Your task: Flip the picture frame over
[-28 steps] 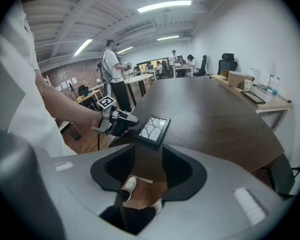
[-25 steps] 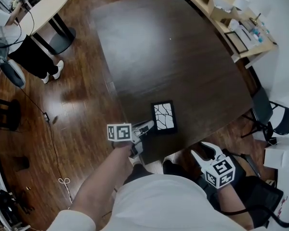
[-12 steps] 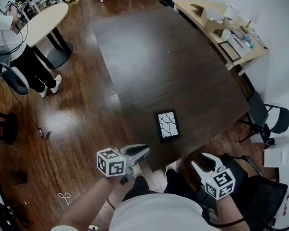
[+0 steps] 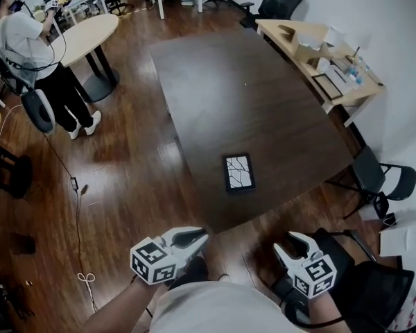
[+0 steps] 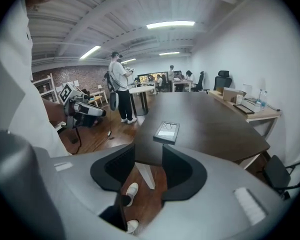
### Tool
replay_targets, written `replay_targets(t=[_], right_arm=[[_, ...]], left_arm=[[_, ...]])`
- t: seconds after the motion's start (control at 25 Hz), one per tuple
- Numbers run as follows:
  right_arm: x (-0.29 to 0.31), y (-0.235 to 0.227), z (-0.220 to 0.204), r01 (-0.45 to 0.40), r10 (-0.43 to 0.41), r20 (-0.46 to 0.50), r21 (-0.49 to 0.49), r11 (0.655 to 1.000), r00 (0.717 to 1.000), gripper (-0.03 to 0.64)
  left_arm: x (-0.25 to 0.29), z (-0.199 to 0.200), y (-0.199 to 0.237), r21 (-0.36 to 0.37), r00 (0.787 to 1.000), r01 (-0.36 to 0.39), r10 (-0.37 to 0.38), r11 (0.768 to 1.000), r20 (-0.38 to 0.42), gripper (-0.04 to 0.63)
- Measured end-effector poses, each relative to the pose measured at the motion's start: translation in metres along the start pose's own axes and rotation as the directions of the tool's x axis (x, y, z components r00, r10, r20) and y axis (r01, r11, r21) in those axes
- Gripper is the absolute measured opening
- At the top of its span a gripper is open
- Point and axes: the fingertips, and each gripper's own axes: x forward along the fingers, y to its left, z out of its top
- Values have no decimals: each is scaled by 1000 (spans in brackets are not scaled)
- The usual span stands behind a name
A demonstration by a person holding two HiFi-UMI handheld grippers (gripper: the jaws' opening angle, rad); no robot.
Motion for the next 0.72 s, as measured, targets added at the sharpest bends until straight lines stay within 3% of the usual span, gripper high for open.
replay_targets(t=[0.16, 0.48, 0.72], right_arm=[[-33, 17, -15, -41, 43, 28, -59, 997, 999, 173], [-68, 47, -61, -107, 110, 30, -88, 990, 993, 173], [-81, 52, -73, -91, 96, 54, -81, 993, 994, 173]], left_arm=[[-5, -14, -57, -18, 997, -39, 40, 999, 70, 44], [-24, -64, -123, 52, 994, -106, 105, 993, 30, 44], [-24, -71, -141, 67, 995, -91, 89, 994, 36, 43]])
